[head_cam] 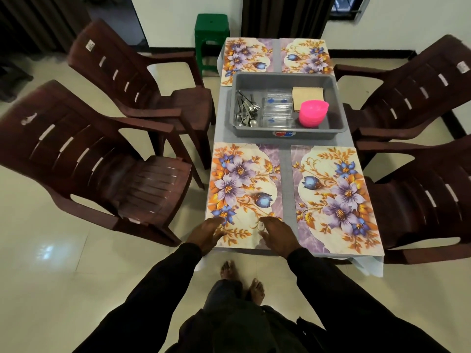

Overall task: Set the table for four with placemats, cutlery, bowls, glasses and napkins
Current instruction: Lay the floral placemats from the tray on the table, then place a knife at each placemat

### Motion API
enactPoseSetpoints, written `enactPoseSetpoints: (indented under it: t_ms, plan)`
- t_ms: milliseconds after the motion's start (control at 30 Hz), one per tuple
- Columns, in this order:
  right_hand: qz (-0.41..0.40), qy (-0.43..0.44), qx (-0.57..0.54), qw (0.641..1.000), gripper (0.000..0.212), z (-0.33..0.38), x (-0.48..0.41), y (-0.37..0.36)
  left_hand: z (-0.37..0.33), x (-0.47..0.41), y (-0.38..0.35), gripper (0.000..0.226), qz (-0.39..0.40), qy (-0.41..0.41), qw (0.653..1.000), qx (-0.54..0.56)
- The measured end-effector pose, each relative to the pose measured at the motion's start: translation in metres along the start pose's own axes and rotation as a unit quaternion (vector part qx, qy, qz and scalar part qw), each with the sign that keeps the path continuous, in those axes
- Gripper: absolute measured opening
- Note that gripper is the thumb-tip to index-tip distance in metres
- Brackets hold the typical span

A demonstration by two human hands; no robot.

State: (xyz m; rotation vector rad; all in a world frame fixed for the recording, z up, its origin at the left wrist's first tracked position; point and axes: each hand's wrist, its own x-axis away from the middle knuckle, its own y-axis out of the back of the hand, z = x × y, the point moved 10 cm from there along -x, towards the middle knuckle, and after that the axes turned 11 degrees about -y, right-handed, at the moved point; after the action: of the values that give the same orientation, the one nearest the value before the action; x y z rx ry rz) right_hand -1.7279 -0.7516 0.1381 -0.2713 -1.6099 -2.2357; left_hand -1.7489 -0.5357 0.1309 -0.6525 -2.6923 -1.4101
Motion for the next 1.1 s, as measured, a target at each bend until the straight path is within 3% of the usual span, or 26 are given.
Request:
enactPoseSetpoints:
  t_ms: [167, 267, 467, 600, 767, 867, 1100]
  plan:
    - [-0.055, -0.014, -0.067, 0.996, 0.032, 0.007, -0.02, 0.042, -0.006, -0.025, 0.043, 0.02, -0.061, -0.009, 0.997, 0.052]
    - [-0.085, -0.007, -0.107, 0.991, 0.029, 0.013, -0.039, 0.067, 0.004, -0.045, 0.062, 0.025, -0.057, 0.015, 0.996, 0.074]
    - [-0.112, -0.049, -0.133, 0.984, 0.023, 0.013, -0.096, 0.101, 0.014, -0.102, 0.116, 0.026, -0.076, -0.018, 0.993, 0.092]
    - [-0.132, -0.055, -0.152, 0.978, 0.019, 0.015, -0.131, 0.123, 0.039, -0.144, 0.14, 0.051, -0.067, -0.044, 0.994, 0.08]
    - [-0.148, -0.088, -0.157, 0.973, 0.022, 0.006, -0.164, 0.153, 0.036, -0.185, 0.181, 0.028, -0.061, -0.039, 0.995, 0.072]
    - [-0.158, -0.113, -0.163, 0.967, 0.029, -0.008, -0.187, 0.174, 0.028, -0.209, 0.199, 0.027, -0.07, -0.052, 0.994, 0.062]
    - [-0.19, -0.141, -0.136, 0.962, 0.02, -0.047, -0.238, 0.231, 0.013, -0.275, 0.215, 0.022, -0.101, -0.077, 0.989, 0.073]
